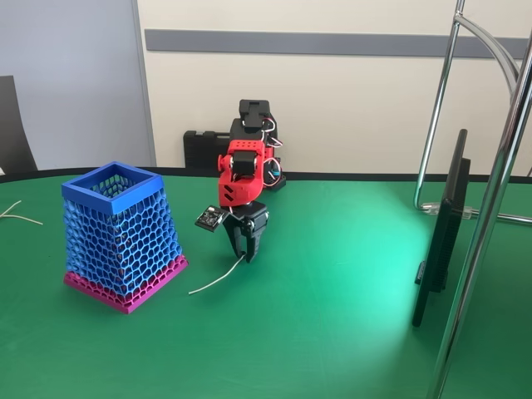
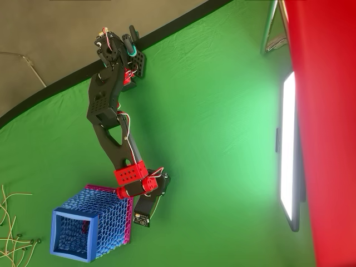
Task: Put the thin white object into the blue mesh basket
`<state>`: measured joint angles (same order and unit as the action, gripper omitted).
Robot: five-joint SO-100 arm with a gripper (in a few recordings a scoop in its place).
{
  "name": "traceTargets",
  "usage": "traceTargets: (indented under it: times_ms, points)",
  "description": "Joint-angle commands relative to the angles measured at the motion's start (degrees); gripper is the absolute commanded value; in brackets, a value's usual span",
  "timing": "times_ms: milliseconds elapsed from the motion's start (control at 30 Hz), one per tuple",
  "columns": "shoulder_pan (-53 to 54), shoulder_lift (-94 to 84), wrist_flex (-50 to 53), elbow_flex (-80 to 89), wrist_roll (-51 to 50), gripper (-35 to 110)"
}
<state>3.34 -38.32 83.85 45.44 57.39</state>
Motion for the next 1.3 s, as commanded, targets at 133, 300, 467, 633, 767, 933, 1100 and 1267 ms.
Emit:
traceTargets:
  times_ms: [133,300,467,633,767,933,1100,1267]
  points:
    - [0.35,-0.18,0.35,-1.76,-0.18,11]
    - [0.18,0.00,0.35,-2.20,-0.35,6]
    - [0.09,0.09,0.35,-3.16,-0.79,4]
    - [-0.26,-0.79,0.35,-5.71,-0.97,4]
    - [-0.53,-1.67,0.35,-9.67,-0.79,3]
    - [-0.53,-2.20,0.26,-16.87,0.00,3]
    - [-0.26,-1.93,-1.76,-25.40,0.70,1]
    - [0.44,-2.02,-7.47,-33.66,-1.32,1]
